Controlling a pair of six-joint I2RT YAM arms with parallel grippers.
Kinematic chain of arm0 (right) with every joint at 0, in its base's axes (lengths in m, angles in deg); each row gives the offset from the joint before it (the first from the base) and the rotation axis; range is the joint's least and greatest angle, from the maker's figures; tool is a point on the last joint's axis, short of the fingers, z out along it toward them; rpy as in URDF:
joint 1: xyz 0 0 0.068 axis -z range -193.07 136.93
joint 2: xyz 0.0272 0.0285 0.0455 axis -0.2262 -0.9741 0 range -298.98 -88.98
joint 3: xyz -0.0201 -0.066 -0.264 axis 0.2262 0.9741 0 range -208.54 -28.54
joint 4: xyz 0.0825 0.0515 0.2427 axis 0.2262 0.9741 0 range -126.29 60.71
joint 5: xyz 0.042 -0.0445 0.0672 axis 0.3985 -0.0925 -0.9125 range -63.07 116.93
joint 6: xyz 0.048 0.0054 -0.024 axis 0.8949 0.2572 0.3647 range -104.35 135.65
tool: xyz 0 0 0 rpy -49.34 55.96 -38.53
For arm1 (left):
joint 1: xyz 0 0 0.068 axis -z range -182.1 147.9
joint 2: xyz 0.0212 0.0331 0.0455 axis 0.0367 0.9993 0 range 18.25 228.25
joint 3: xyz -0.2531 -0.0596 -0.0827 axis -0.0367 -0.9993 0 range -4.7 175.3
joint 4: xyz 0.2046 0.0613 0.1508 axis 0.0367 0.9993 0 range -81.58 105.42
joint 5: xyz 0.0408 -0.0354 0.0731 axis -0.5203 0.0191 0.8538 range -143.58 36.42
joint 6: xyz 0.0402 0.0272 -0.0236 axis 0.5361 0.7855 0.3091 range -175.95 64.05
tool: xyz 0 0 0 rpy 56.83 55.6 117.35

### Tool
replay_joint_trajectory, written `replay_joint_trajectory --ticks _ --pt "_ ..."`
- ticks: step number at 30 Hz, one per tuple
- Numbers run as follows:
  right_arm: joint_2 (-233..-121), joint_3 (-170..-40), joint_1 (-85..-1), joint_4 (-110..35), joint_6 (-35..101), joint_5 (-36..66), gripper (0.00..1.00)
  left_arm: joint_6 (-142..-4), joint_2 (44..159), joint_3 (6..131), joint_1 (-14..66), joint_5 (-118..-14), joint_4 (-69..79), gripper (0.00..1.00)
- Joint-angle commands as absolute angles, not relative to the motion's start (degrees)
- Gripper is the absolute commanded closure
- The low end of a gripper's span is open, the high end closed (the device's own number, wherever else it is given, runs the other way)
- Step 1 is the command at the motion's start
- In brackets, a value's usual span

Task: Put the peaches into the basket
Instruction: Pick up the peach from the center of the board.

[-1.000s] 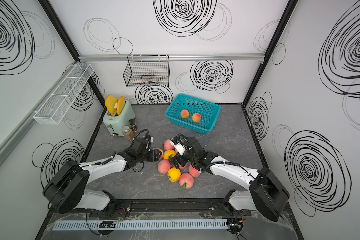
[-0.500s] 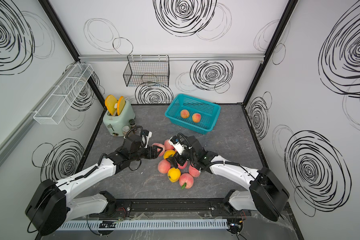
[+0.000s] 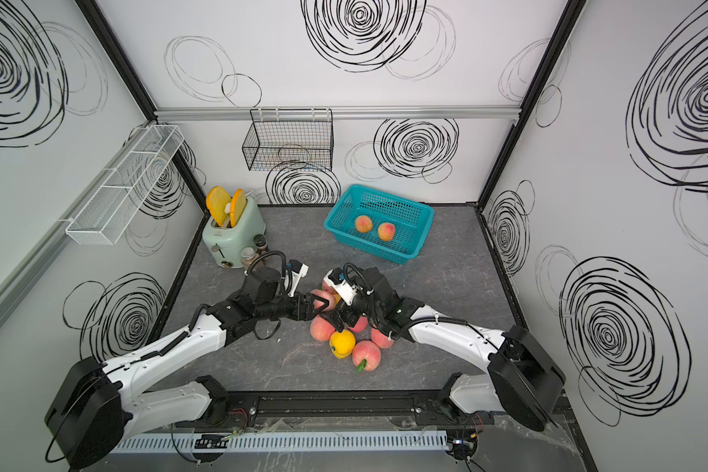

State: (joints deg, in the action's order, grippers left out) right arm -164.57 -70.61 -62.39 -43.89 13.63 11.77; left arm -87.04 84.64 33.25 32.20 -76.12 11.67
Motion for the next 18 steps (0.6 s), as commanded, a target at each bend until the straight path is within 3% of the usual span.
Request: replay_joint_trajectory --ticks 1,12,18 --pt "-165.5 -72.5 -63.0 -45.6 12.7 11.4 0.01 -88.2 84.1 35.2 33.5 -78.2 9.0 0.31" --pt "-165.3 -72.7 -63.3 -45.4 12.7 11.6 0.04 -88.9 83.6 35.6 35.6 -78.0 8.5 0.31" --pt "-165.0 -72.8 -63.3 -45.6 12.8 11.2 0.16 -89.1 83.4 35.5 35.7 -78.1 8.4 0.31"
